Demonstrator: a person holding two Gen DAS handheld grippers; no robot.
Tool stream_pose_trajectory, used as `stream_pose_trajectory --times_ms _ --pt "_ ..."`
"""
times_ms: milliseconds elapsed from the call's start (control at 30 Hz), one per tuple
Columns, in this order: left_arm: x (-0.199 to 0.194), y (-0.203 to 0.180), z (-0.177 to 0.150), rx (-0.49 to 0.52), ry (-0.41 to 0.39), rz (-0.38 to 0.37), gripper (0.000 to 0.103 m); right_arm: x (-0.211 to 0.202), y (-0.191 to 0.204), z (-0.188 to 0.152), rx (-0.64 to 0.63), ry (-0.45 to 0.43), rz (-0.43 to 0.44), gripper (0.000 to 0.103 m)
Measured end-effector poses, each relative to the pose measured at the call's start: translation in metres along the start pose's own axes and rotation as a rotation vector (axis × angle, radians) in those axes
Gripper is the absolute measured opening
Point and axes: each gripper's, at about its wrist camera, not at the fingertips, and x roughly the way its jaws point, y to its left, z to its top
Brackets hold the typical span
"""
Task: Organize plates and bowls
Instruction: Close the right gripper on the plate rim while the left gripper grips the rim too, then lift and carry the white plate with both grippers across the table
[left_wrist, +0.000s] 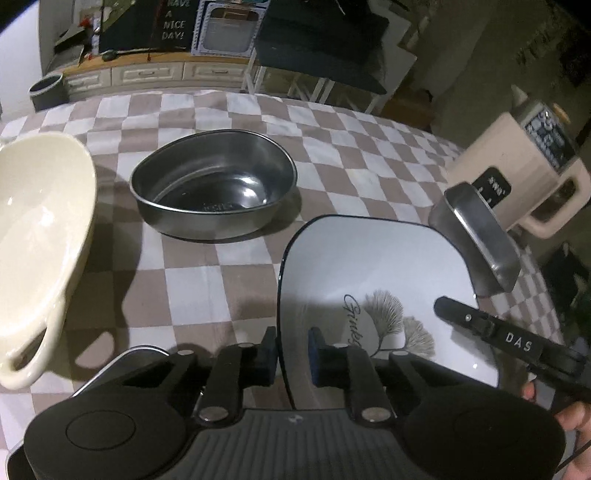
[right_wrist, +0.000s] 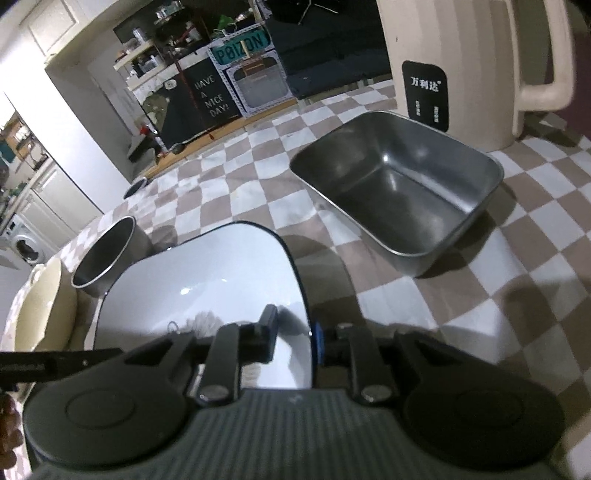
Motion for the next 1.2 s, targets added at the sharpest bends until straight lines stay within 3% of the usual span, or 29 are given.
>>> stream_pose_trajectory --times_ms 133,533,900,1200 --pt "0.005 -0.006 -0.001 0.064 0.003 0.023 0.020 -0.001 0.000 -0.002 -0.038 -0.010 0.011 0.026" --pt "-0.004 -0.007 -0.005 0.102 -0.072 0.022 0.020 -0.008 0.006 -0.005 -0.052 -0.014 -0.008 0.027" --pt "-0.078 -0.017 -0.003 0.091 -0.222 0.000 0.019 -0.068 0.028 0.009 -0.053 -0.152 0.069 0.025" --pt "-0.164 -0.015 -0.041 0.094 -0.323 0.012 0.020 -0.143 0.065 -0.007 -0.102 -0.216 0.161 0.022"
